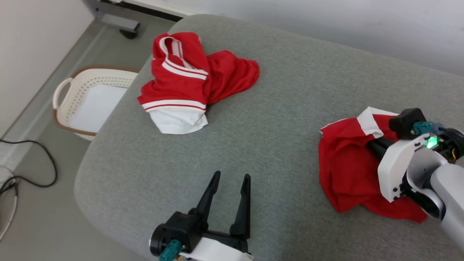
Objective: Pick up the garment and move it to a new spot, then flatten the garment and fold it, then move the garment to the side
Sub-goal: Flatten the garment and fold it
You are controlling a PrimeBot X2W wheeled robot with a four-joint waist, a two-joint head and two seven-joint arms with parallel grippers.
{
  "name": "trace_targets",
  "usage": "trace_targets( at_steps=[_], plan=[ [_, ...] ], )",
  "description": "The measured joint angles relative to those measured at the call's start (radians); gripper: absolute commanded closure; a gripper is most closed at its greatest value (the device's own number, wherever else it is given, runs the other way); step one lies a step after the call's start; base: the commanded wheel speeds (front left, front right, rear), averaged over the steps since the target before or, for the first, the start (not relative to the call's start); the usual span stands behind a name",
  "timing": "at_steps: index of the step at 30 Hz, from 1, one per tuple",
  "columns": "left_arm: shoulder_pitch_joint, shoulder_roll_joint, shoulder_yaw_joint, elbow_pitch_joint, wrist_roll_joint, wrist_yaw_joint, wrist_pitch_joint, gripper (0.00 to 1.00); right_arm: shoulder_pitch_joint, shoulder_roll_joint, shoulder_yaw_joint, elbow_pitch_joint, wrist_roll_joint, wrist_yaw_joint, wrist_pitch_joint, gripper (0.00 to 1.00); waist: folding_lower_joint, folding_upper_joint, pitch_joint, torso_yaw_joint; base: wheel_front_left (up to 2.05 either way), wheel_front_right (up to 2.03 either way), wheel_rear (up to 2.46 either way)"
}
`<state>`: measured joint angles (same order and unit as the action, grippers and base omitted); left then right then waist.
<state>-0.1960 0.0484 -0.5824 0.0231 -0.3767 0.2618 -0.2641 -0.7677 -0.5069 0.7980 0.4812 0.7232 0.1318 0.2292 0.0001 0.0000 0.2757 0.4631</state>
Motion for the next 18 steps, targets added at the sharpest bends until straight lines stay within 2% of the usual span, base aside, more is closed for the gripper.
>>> trace_targets(
  at_steps=[8,15,16,18],
  plan=[
    [0.003,0.000,-0.026,-0.011,-0.021,0.014,0.000,0.00,-0.071,0.019,0.045,0.011,-0.002,0.000,0.008,1.00,0.0000,0.0000,0.003,0.042,0.00,0.00,0.00],
    [0.003,0.000,-0.007,-0.016,-0.024,0.027,0.000,0.00,-0.072,0.032,0.038,0.013,0.020,0.000,-0.068,1.00,0.0000,0.0000,-0.001,0.015,0.00,0.00,0.00],
    [0.003,0.000,-0.001,-0.016,-0.020,0.029,0.000,0.00,-0.069,0.029,0.032,0.005,0.027,0.000,-0.084,0.98,0.0000,0.0000,-0.003,0.006,0.00,0.00,0.00],
    [0.007,0.000,0.021,-0.010,-0.006,0.028,0.000,0.00,-0.056,0.020,0.013,-0.019,0.035,0.000,-0.124,0.73,0.0000,0.0000,-0.007,-0.017,0.00,0.00,0.00]
  ],
)
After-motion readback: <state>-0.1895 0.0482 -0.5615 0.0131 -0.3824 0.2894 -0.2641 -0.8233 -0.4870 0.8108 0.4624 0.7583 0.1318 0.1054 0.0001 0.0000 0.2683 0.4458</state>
